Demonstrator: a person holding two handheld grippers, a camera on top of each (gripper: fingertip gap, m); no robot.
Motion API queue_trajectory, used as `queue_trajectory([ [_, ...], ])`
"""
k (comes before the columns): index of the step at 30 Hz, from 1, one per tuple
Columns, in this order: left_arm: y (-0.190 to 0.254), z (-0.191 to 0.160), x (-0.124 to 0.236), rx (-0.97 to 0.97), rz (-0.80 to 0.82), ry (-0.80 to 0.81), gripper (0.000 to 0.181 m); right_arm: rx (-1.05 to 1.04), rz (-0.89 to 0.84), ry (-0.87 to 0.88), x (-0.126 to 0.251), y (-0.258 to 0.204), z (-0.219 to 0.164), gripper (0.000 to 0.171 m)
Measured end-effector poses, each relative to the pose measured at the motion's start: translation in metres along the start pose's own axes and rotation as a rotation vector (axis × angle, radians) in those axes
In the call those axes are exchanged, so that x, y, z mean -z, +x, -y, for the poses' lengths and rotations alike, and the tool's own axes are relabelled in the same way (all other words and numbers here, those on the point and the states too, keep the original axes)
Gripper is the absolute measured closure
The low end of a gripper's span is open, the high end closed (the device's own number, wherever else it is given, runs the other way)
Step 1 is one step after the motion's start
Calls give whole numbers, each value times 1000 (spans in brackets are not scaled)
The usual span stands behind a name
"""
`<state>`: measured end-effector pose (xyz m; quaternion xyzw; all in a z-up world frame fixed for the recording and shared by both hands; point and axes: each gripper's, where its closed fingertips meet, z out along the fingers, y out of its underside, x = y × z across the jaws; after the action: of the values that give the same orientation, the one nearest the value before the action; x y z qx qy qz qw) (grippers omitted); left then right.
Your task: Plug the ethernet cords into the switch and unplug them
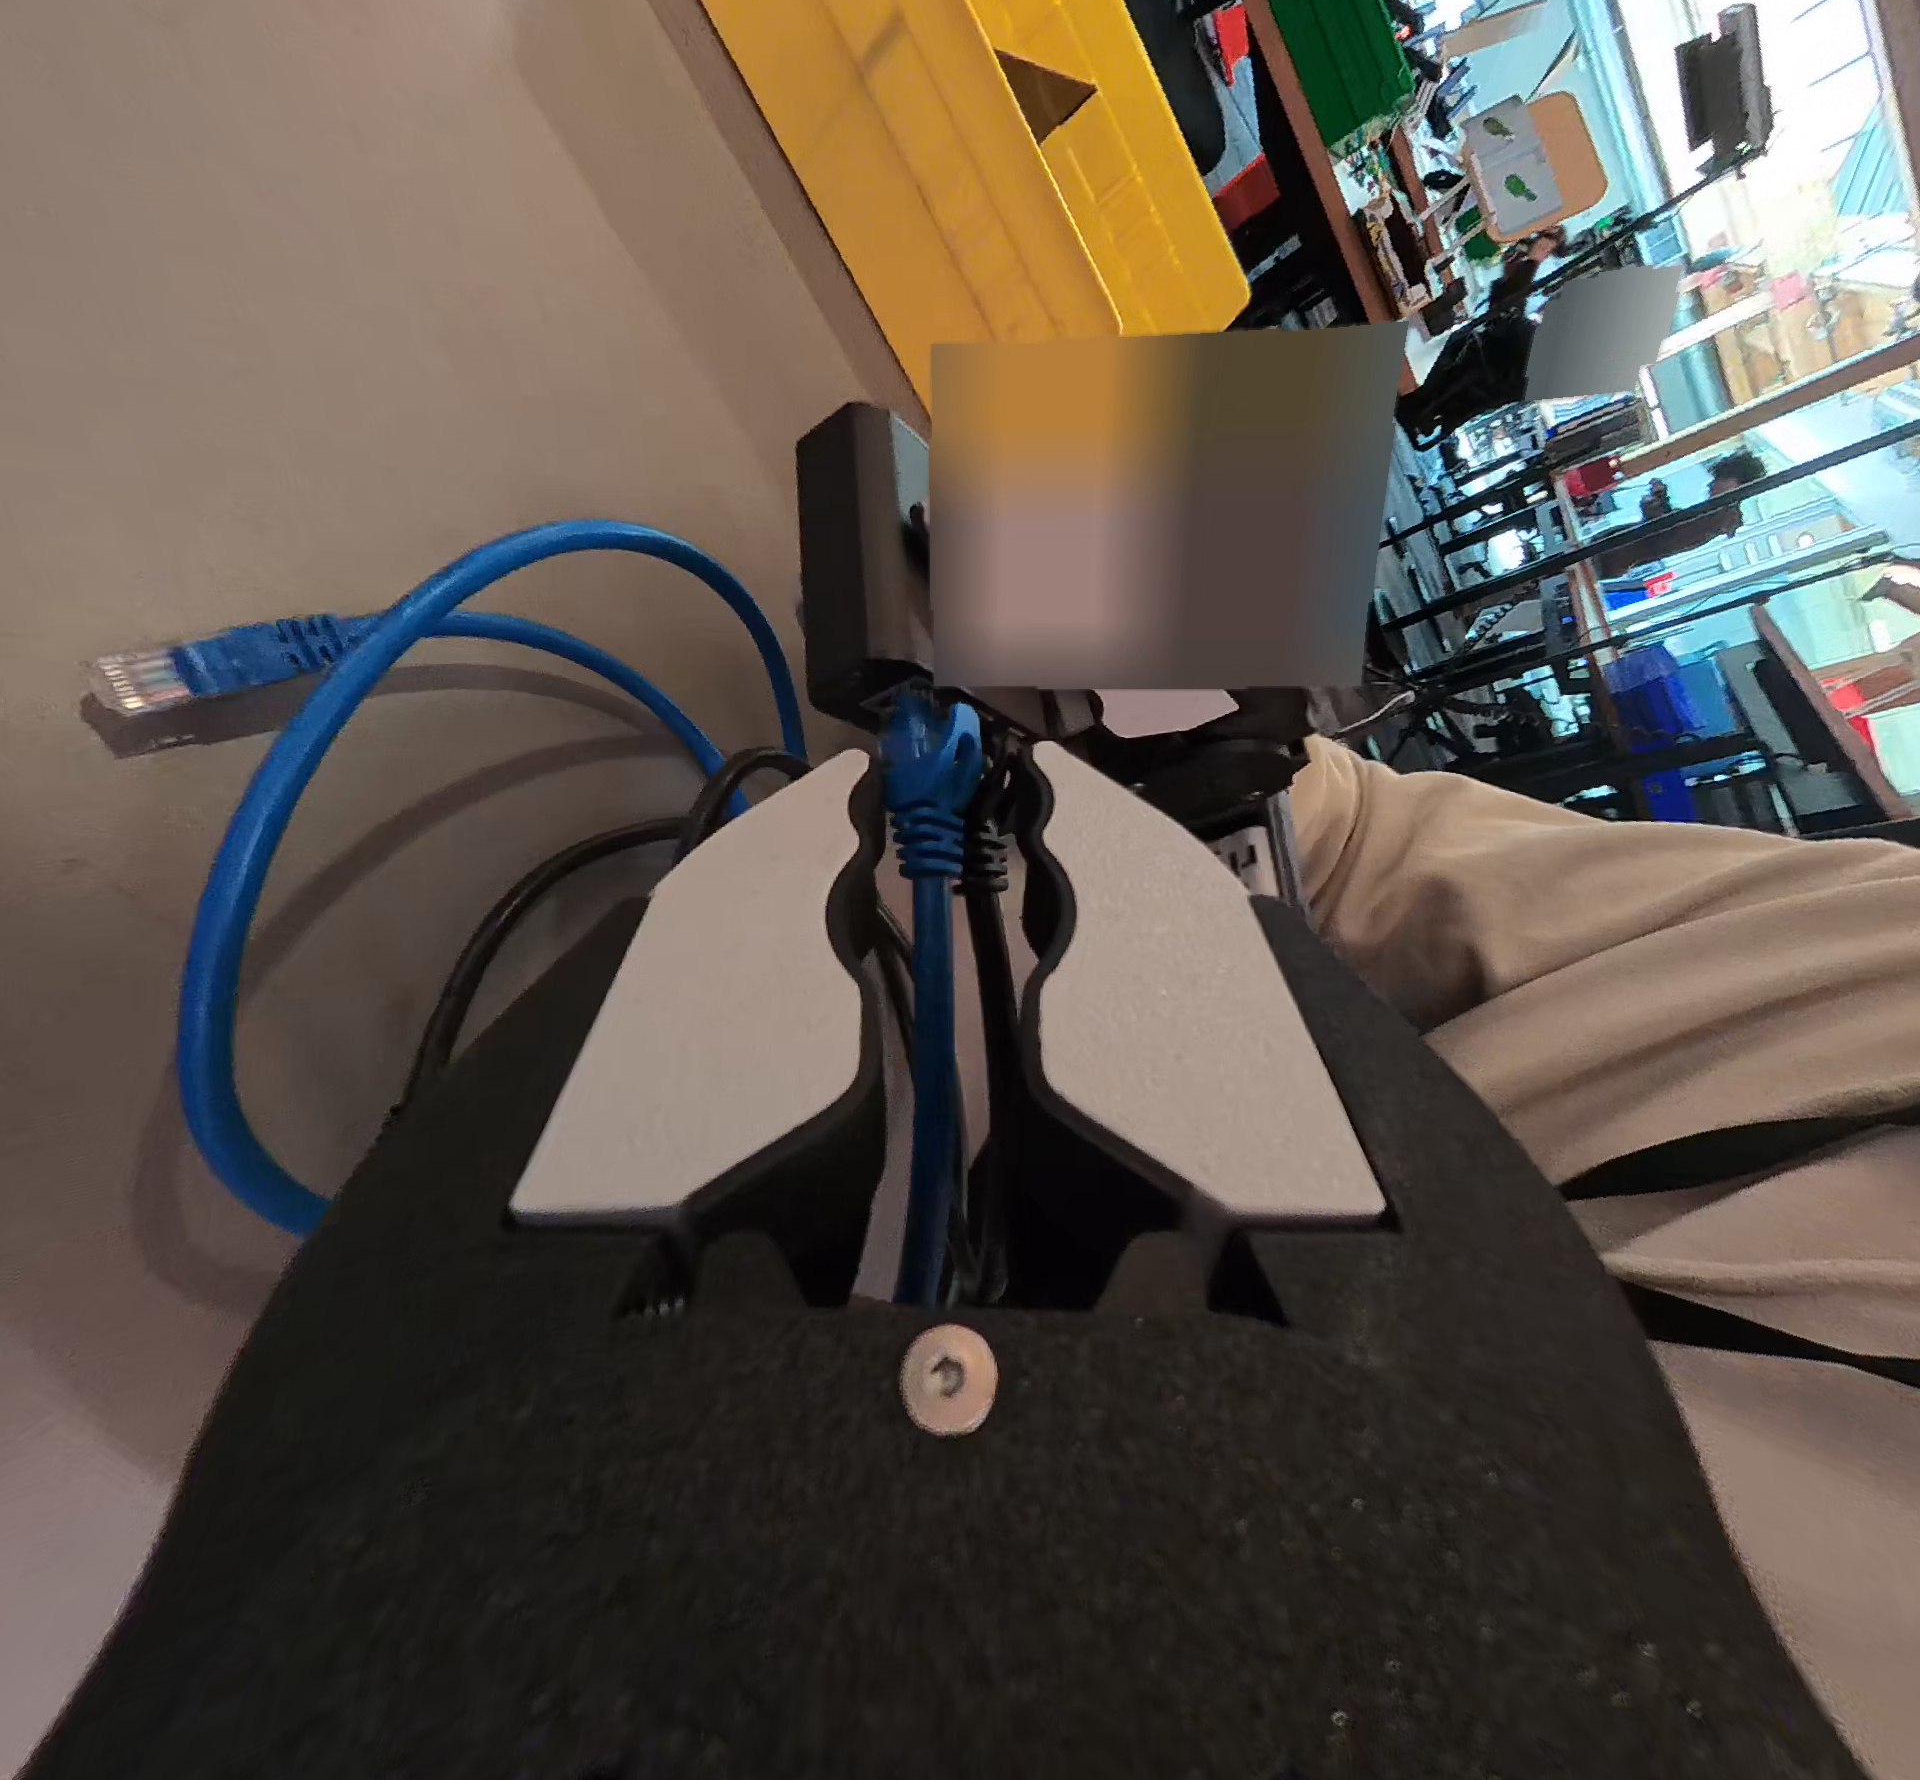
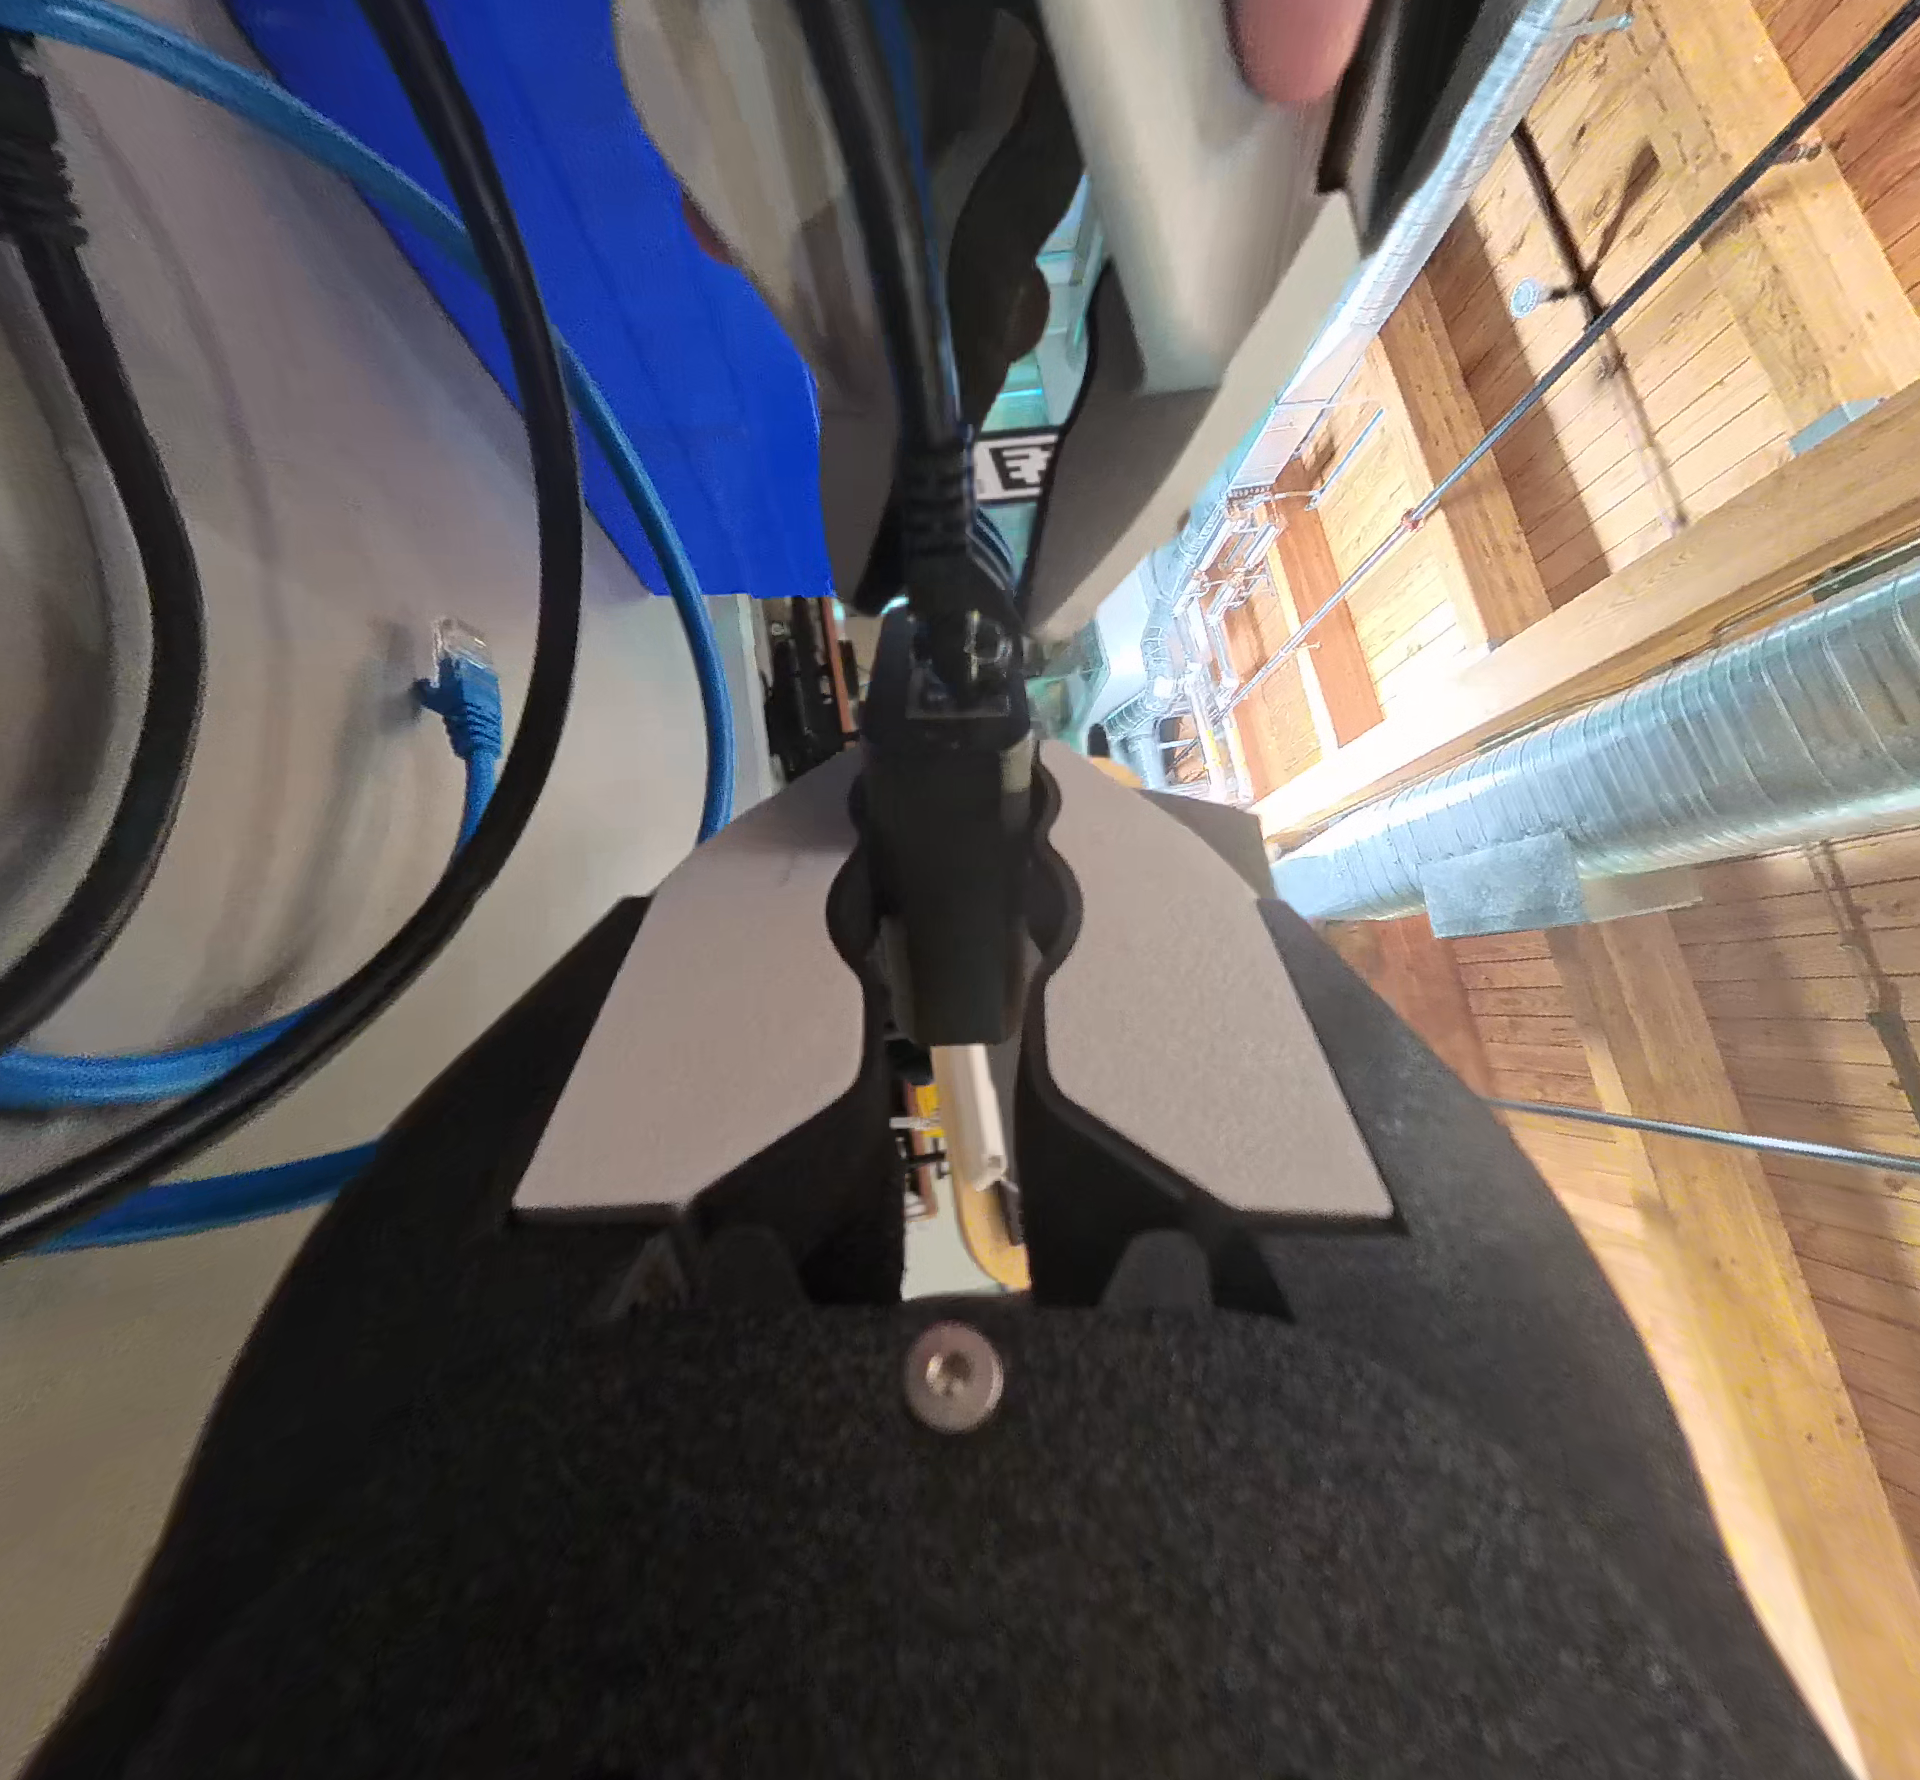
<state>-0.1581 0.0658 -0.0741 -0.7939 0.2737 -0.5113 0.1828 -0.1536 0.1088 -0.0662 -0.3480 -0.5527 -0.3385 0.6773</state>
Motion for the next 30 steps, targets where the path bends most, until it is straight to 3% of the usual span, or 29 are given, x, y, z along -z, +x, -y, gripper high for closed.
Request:
queue_trajectory([
  [13,0,-4,2,-386,248,-68,158,-38,-36,-4,4,7,7,146],
  [23,-2,6,0,-496,306,1,156,-109,-32,1,1,6,3,146],
  [27,4,13,8,-825,532,40,160,-138,37,-7,-2,-3,0,147],
  [30,19,6,8,-1002,595,37,173,-162,49,-9,-3,-4,-4,147],
])
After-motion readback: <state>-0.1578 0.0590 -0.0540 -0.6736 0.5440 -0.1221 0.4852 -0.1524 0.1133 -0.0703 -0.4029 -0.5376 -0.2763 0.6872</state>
